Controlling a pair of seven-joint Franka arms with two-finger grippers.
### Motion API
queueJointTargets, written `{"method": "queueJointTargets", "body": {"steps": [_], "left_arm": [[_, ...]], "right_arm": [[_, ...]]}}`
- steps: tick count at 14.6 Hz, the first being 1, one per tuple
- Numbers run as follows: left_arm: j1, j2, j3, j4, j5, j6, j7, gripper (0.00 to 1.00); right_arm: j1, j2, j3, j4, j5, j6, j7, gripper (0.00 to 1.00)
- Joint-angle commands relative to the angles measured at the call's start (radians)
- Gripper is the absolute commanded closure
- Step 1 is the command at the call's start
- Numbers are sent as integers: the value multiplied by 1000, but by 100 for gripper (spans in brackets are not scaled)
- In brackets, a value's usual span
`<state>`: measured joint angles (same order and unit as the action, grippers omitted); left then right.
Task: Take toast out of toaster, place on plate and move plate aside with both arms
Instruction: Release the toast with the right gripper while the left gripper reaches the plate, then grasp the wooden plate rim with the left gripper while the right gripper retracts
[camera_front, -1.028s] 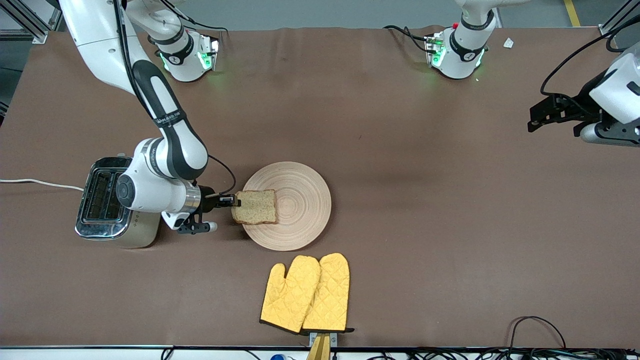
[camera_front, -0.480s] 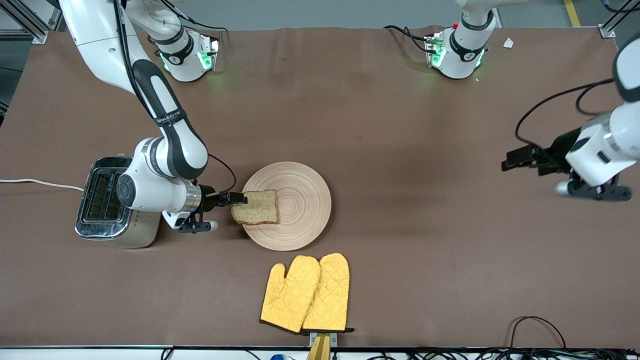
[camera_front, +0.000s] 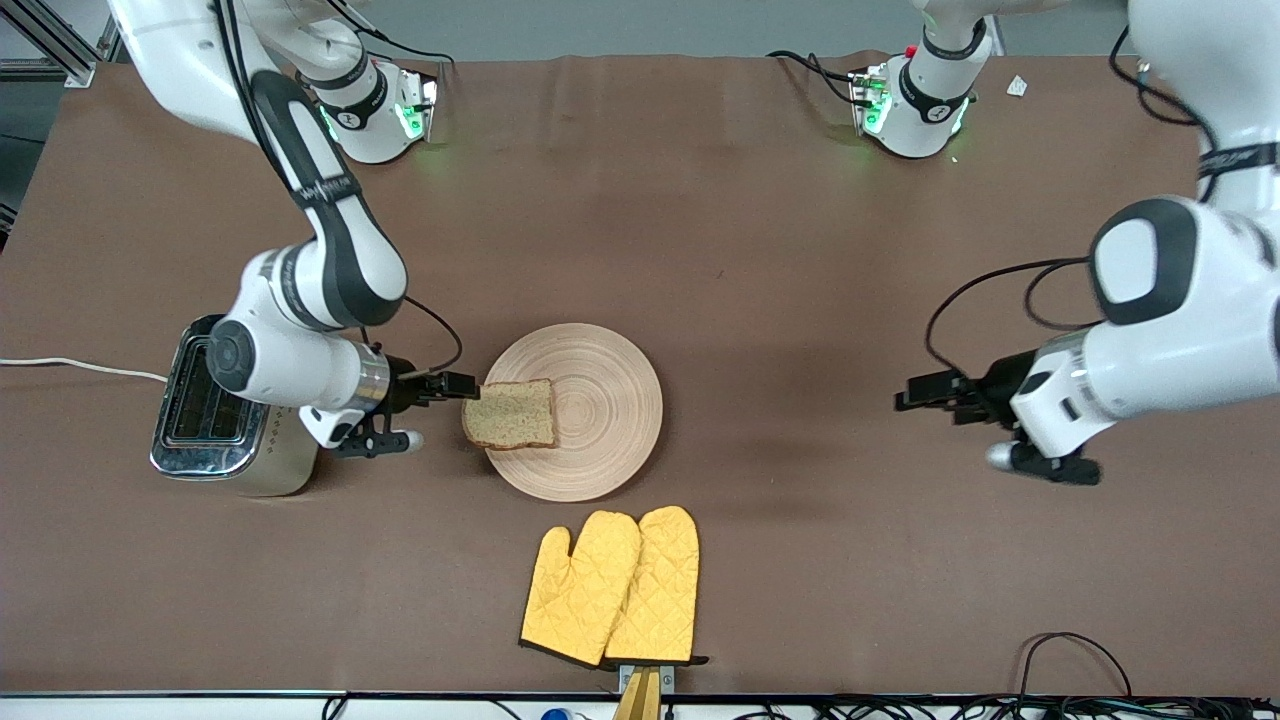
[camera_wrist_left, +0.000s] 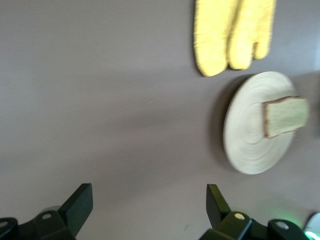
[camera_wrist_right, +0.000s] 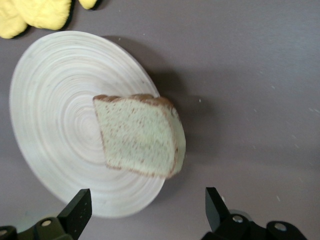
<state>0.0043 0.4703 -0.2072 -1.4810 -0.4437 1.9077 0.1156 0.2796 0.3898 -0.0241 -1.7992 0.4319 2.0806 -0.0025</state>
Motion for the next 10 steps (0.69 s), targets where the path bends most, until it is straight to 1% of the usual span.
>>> {"method": "queueJointTargets", "body": {"steps": [1,2,3,5,7,9,10], "left_arm": [[5,98,-32,19,-159,74,123,0],[3,123,-47,18,-197,95,142,0],[-7,149,-61,18,-210,114,151,0],[-15,209,-92,22,-263,174,170,1],[-17,279,-119,25,-375,203,266,3],[-33,339,-123,25,-517,227,390,5],[-43,367,-123,25,-588,228,438,8]], "right_arm": [[-8,-158,-29,-28,-94,-115,111,0],[-17,-190,-43,-11,-96,-172,142,0],[-22,-218,-51,3,-102,-235,151,0],[-68,-241,-75,46,-104,-311,144,0],[-153,-232,-94,116,-117,-388,128,0],[-186,-245,-97,153,-189,-408,64,0],[-203,-259,-99,171,-197,-442,58,0]]}}
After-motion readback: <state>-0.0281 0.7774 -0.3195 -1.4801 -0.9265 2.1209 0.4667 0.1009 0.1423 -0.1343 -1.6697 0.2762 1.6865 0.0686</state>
